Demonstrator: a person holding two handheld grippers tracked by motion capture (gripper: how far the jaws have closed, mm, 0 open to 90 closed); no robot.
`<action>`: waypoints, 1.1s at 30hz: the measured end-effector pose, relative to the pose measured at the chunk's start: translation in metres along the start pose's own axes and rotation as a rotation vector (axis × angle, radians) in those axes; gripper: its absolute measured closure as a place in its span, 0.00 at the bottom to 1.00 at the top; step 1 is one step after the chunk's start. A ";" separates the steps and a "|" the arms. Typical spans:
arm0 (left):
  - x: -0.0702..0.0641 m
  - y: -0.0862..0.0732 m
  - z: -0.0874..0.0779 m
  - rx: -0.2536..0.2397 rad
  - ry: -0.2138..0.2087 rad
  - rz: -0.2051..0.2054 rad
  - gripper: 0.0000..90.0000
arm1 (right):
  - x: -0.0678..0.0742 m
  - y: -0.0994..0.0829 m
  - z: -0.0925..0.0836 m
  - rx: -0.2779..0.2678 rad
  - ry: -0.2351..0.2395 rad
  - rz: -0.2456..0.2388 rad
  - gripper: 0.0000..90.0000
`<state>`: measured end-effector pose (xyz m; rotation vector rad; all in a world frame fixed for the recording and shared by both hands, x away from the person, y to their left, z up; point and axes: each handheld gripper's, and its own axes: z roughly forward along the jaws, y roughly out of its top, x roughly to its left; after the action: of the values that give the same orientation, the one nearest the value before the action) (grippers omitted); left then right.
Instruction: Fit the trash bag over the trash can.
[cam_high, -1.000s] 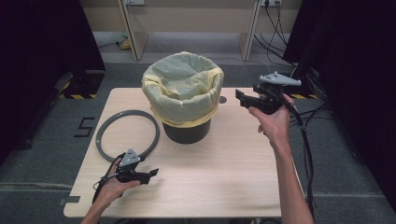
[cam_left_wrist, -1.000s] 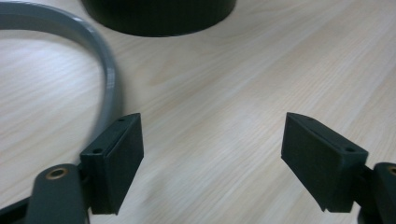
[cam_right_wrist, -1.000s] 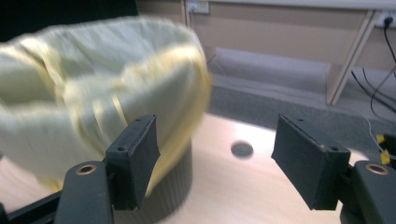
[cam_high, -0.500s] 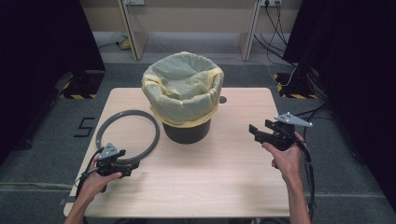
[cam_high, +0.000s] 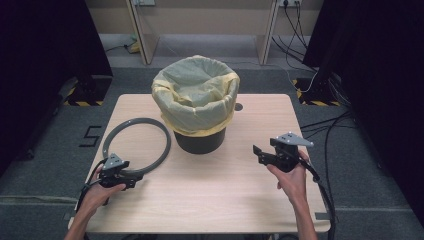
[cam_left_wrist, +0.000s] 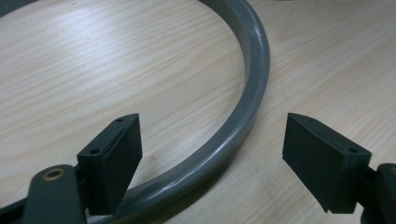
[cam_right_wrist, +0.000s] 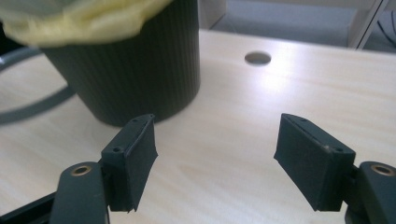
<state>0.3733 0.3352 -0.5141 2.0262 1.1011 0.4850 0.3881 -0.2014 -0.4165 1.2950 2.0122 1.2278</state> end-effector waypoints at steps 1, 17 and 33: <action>0.001 -0.001 0.000 0.004 0.002 0.004 0.21 | 0.000 -0.004 0.001 0.002 0.001 0.000 0.32; 0.009 0.000 0.005 0.028 -0.018 0.035 0.25 | 0.009 -0.074 0.004 0.072 0.004 0.018 0.32; 0.007 0.012 0.004 0.115 -0.068 0.113 0.39 | 0.012 -0.115 0.001 0.170 0.016 -0.002 0.35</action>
<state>0.3857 0.3352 -0.5078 2.1975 0.9980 0.4145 0.3276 -0.2090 -0.5152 1.3638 2.1688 1.0887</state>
